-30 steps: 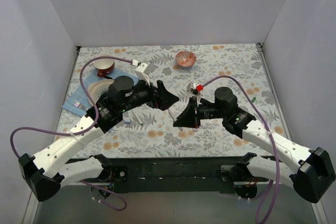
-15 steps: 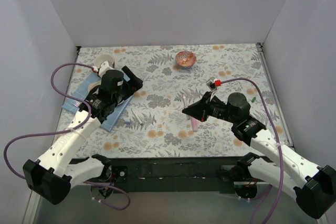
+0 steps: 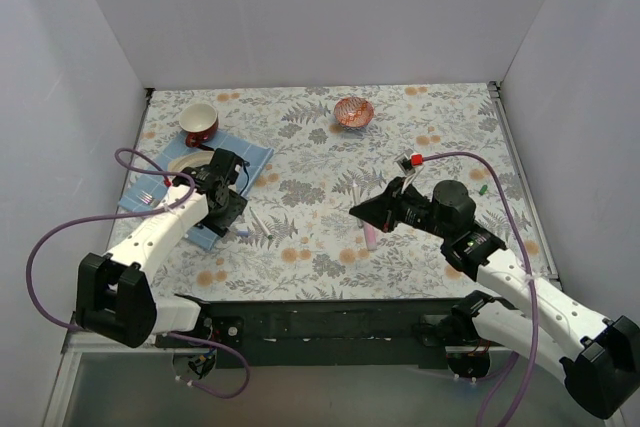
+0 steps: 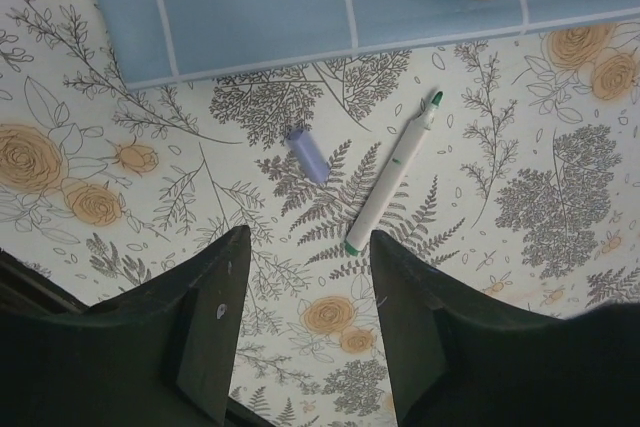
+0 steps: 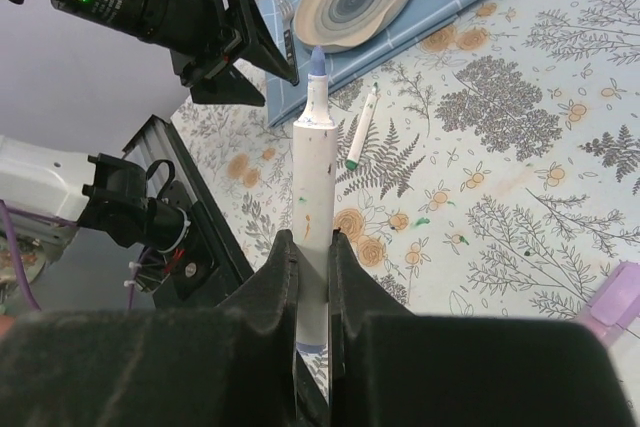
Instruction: Insert the pens into the pen caps
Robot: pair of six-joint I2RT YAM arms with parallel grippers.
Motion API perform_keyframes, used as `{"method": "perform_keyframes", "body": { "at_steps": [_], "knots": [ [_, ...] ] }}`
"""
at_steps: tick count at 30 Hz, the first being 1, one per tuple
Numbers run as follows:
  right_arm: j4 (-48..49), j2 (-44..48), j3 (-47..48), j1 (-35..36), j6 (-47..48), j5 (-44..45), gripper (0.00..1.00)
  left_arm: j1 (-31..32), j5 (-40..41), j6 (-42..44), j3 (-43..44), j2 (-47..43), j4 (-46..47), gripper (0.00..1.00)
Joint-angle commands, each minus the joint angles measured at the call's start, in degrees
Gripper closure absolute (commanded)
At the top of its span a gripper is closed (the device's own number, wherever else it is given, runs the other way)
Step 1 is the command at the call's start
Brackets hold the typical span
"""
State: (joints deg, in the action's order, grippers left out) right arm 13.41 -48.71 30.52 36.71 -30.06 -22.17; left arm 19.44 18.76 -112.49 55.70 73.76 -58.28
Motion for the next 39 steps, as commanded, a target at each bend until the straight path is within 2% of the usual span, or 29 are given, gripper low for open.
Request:
{"method": "perform_keyframes", "body": {
  "at_steps": [1,13,21,34,39],
  "knots": [
    [0.7,2.1,0.5,-0.1,0.2,2.6,0.99,-0.4,-2.0,-30.7,0.0,-0.4,-3.0,0.51],
    [2.6,1.2,-0.8,-0.1,-0.6,1.0,0.99,-3.1,-5.9,-33.1,-2.7,5.3,3.7,0.51],
    [3.0,0.8,-1.2,-0.1,-0.8,1.7,0.99,-3.8,-5.0,-35.0,-3.7,8.3,4.4,0.51],
    [3.5,1.6,-1.5,-0.1,-1.1,1.4,0.99,-3.8,-5.8,-35.0,-4.2,13.8,8.2,0.57],
    [3.0,1.8,-1.5,-0.1,-0.9,1.5,0.99,-3.8,-5.7,-35.5,-5.8,14.8,9.5,0.63]
  ]
}}
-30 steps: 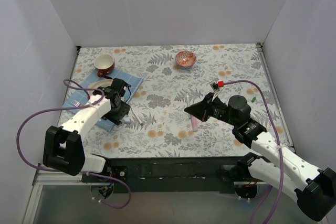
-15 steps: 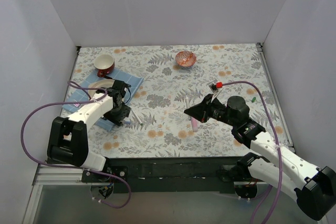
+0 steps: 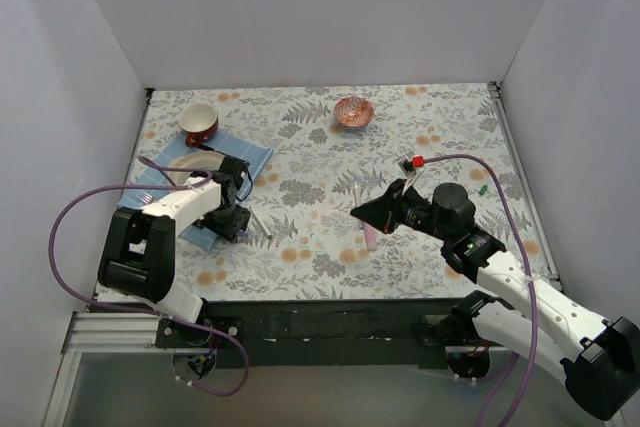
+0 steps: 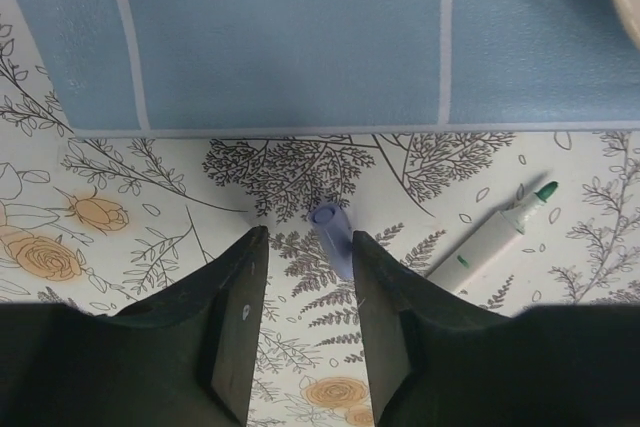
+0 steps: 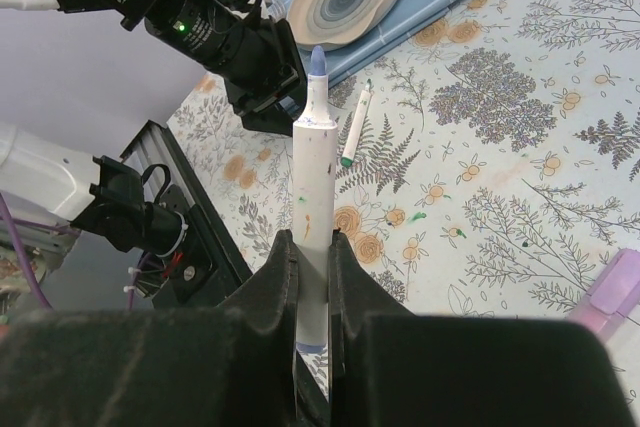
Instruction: Insert the pens into the pen caps
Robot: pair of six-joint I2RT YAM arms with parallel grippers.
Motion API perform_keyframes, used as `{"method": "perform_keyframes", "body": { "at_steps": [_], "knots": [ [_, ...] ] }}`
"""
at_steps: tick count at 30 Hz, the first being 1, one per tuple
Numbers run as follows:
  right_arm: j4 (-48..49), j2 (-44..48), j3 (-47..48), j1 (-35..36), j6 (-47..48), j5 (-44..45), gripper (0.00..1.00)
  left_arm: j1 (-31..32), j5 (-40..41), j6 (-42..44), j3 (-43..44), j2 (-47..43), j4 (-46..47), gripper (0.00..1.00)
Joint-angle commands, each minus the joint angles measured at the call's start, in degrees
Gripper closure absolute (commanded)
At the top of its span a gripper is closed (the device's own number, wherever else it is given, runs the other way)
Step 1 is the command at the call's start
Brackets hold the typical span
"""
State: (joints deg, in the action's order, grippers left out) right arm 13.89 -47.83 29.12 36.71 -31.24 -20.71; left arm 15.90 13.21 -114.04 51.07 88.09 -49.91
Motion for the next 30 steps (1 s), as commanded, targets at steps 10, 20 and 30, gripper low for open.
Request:
{"method": "perform_keyframes", "body": {
  "at_steps": [10,20,30],
  "knots": [
    [2.5,1.0,0.1,-0.1,0.5,-0.1,0.99,-0.3,-0.1,-33.3,-3.3,1.5,1.9,0.80],
    [4.1,-0.9,-0.4,-0.1,0.5,-2.6,0.99,-0.3,0.3,-30.4,-4.8,-1.7,3.1,1.00],
    [9.0,-7.1,-1.6,-0.1,-0.2,-10.7,0.99,0.5,3.8,-12.8,0.5,-13.5,3.6,1.00]
  ]
}}
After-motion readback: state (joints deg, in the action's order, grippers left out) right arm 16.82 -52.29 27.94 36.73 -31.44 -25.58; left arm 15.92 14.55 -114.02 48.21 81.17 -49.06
